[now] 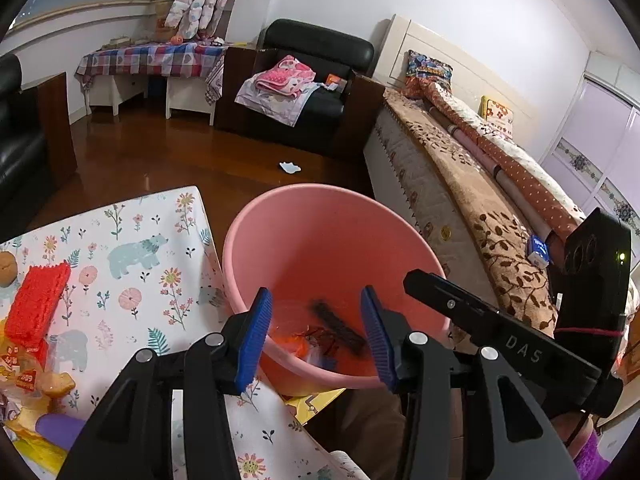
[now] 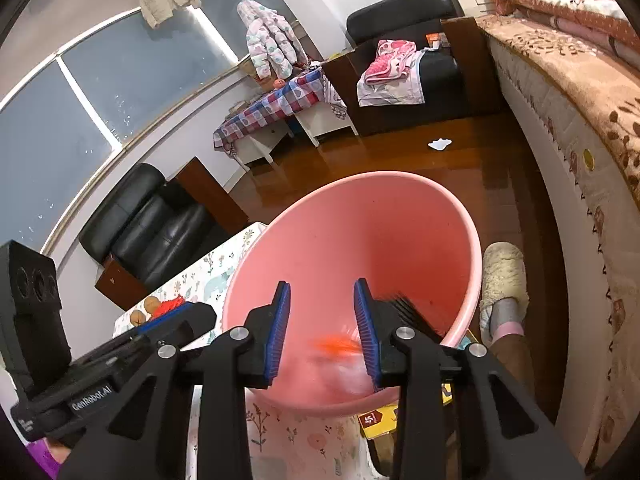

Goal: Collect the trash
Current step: 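Carry both items over the pink bucket and open both tools, then move both tools back over the table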

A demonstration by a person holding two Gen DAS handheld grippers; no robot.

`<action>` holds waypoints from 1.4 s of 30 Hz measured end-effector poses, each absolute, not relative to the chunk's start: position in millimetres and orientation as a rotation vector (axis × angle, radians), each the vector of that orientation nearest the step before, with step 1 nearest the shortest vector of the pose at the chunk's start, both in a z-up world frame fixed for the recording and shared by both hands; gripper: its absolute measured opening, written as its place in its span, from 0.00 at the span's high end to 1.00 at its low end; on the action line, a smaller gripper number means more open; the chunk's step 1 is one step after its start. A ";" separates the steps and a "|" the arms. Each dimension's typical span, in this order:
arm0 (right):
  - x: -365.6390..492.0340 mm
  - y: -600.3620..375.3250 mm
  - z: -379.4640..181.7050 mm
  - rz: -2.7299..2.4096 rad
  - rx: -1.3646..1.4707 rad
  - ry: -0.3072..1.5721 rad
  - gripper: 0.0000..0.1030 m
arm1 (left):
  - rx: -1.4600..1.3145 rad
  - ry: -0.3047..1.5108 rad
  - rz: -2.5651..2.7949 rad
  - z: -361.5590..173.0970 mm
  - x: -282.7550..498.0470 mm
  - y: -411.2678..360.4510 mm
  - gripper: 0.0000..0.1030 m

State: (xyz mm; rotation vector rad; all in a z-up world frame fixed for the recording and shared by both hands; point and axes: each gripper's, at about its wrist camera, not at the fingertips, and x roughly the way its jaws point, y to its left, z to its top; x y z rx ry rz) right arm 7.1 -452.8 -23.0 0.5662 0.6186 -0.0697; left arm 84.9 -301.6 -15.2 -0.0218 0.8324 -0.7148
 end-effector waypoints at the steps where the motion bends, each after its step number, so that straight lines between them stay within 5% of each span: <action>1: 5.7 -450.4 -21.2 -0.070 0.561 0.615 0.67 | -0.025 0.827 -0.715 -12.8 83.3 -295.6 0.56; 21: -37.4 -365.3 15.3 0.006 0.381 0.547 0.67 | -0.027 0.722 -0.582 23.9 27.0 -220.3 0.56; 42: -25.4 -271.6 1.1 0.216 0.229 0.670 0.67 | -0.143 0.723 -0.284 12.7 5.9 -63.2 0.56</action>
